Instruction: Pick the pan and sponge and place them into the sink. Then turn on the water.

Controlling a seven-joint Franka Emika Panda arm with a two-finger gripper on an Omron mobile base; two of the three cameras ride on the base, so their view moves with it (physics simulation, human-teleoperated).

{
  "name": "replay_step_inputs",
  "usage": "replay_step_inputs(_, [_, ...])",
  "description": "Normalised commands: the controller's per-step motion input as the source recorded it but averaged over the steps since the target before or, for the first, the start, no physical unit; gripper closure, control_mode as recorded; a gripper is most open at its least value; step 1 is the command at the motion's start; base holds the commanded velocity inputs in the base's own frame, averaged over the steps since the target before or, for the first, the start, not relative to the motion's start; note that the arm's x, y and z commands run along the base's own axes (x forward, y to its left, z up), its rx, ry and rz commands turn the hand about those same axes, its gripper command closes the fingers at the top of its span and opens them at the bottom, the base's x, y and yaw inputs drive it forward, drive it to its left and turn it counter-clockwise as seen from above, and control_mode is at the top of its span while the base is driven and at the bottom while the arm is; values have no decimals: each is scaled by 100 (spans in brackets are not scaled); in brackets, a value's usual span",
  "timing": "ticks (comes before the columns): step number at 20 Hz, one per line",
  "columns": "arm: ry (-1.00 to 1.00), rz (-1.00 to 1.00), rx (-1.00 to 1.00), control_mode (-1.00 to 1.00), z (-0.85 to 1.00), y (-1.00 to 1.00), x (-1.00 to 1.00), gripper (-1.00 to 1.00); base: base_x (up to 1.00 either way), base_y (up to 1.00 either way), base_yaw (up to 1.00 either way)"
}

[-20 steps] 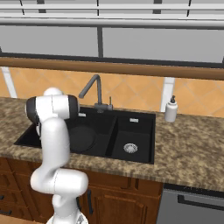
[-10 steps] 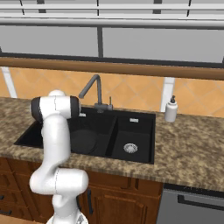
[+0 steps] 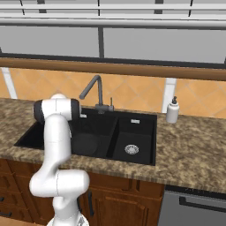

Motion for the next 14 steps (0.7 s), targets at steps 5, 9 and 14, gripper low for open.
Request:
replay_step_inputs(5, [0,-3,0,-100,-20,8,15,100,0,0,0])
replay_step_inputs(9, [0,0,0,-100,-22,11,13,100,0,0,0])
replay_step_inputs(14, [0,0,1,-100,-25,14,16,100,0,0,0])
